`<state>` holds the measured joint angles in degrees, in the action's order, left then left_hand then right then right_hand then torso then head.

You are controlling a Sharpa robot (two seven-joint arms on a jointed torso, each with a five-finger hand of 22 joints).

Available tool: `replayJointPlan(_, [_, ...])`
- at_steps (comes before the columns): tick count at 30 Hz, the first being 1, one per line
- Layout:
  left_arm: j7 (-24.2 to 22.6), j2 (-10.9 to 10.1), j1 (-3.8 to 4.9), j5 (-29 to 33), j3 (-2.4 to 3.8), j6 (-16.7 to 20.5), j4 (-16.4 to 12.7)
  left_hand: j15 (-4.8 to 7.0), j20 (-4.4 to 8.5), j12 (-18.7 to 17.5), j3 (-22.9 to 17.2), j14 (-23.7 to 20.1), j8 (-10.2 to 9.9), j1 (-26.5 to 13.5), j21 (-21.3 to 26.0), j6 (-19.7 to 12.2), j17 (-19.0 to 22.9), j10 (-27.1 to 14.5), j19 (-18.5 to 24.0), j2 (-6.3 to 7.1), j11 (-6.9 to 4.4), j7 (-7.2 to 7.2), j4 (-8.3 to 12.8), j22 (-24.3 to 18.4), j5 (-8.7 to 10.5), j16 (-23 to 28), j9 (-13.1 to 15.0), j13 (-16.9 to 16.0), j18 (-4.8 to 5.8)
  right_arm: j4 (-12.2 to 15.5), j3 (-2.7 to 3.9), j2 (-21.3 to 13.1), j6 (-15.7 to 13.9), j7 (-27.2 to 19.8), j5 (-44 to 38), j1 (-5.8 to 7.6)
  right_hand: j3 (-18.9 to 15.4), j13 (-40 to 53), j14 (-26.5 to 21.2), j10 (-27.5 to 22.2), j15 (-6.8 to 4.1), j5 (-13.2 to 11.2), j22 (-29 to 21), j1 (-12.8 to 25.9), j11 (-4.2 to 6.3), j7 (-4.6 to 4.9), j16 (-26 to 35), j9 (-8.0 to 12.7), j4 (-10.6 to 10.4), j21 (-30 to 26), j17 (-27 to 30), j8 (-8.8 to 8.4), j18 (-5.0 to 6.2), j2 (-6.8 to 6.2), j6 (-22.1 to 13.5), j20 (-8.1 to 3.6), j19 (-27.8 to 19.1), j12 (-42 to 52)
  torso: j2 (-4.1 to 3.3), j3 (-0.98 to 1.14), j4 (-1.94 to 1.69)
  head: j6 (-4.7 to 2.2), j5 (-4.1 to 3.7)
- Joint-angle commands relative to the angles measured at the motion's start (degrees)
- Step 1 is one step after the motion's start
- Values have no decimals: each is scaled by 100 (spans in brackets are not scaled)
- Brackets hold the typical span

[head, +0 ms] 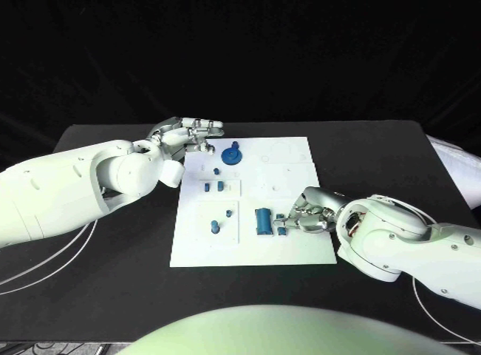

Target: Assemble the parts on the task board

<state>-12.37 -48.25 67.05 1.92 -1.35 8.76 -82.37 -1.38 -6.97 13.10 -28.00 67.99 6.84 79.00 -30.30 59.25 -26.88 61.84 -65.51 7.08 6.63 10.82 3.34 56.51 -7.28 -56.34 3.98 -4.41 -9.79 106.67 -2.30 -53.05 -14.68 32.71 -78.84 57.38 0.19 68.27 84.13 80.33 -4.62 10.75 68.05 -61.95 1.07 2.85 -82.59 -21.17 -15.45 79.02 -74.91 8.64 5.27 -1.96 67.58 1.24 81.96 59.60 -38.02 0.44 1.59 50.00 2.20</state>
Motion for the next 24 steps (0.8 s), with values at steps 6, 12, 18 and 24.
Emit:
replayJointPlan(6, [-13, -9, 1, -37, 3, -105, -9, 1, 5, 26, 32, -48, 32, 16, 21, -23, 9, -28, 52, -53, -4, -2, 9, -7, -1, 27, -8, 7, -65, 90, 0, -187, 322, -420, -134, -6, -68, 8, 374, 1, -42, -230, 0, -711, 16, 28, 10, -31, 377, 14, -318, -17, -103, 19, -49, -2, 33, -68, -3, -3, 3, 0, 8])
replayJointPlan(12, [-11, -6, 1, -47, 3, -111, -10, 1, 5, 26, 32, -48, 32, 16, 21, -23, 9, -28, 52, -53, -4, -2, 9, -7, -1, 27, -8, 7, -65, 54, 0, -205, 396, -396, -153, -7, -8, 20, 376, -2, -45, -399, 18, -1088, 23, 20, 8, -43, 602, 19, -326, -21, -106, 135, -56, -2, 34, -81, -2, -5, -3, 0, -10])
replayJointPlan(18, [-10, -3, 1, -49, 3, -113, -8, 1, 5, 26, 32, -48, 32, 16, 21, -23, 9, -28, 52, -53, -4, -2, 9, -7, -1, 27, -8, 7, -65, -28, 0, -125, 389, -305, -159, -11, 9, 26, 377, 0, -45, -402, 29, -1148, 25, 19, 4, -45, 637, 23, -334, -22, -108, 186, -54, -2, 37, -81, -2, -8, -9, 0, -20])
replayJointPlan(24, [-9, -4, 1, -50, 3, -116, -9, 1, 5, 26, 32, -48, 32, 16, 21, -23, 9, -28, 52, -53, -4, -2, 9, -7, -1, 27, -8, 7, -65, -139, 0, -5, 314, -201, -160, -52, 3, 43, 379, 12, -44, -335, 42, -1121, 22, 23, 0, -47, 612, 30, -341, -23, -110, 255, -50, -2, 42, -66, -6, -3, -7, 0, -7])
